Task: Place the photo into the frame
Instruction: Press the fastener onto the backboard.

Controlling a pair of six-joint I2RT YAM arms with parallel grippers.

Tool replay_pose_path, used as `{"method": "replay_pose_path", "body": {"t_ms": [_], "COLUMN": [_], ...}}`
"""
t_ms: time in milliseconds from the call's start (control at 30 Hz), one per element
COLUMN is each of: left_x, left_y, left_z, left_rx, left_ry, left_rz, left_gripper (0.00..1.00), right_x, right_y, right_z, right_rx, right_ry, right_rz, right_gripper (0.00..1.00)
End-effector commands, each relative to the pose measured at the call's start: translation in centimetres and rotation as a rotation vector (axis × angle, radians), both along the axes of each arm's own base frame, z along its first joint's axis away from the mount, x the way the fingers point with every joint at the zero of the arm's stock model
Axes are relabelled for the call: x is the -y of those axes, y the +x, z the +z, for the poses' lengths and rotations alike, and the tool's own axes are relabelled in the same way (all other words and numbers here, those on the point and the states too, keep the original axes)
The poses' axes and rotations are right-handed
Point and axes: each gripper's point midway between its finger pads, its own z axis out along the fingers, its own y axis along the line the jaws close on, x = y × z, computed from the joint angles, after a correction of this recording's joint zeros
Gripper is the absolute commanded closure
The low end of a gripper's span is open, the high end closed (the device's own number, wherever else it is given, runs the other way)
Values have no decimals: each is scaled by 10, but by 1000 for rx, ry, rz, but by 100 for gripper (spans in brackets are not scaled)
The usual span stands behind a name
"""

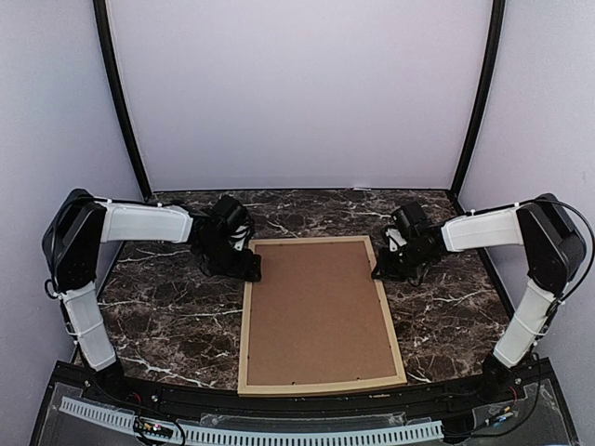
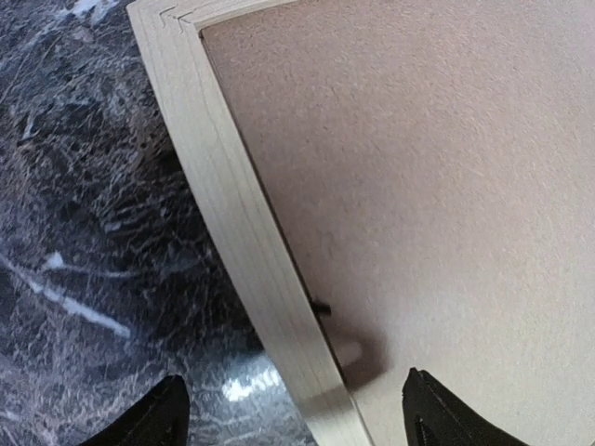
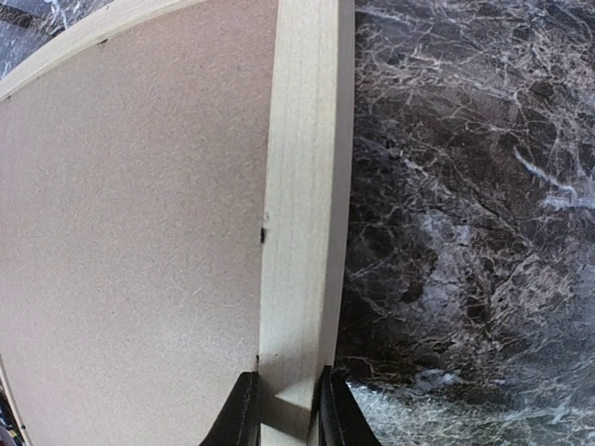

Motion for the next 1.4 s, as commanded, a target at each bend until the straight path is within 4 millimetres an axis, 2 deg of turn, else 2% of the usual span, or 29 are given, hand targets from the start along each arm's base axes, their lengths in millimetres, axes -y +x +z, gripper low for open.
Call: {"method": "replay_pose_path", "body": {"t_ms": [0,267,567,1367], "left_x": [-17,-36,-32,-16], "left_y": [-23,-69,-97,-102], "left_z": [28,20,9,-17], "left_rx": [22,-45,-96,-152], "left_ry": [-6,30,20,21], "left_rz": [31,63,54,18], "left_gripper": [18,18,18,18], "right_x": [3,3,4,5], "right_y": [-12,-11,-11,-15], "right_z": [-23,-23,-24,-26], "right_rx": [-52,-51,-49,-54], "right_ry": [-21,-21,-23,-26], "right_rz": [-2,-3,-7,-9], "right_gripper": [89,89,89,90]}}
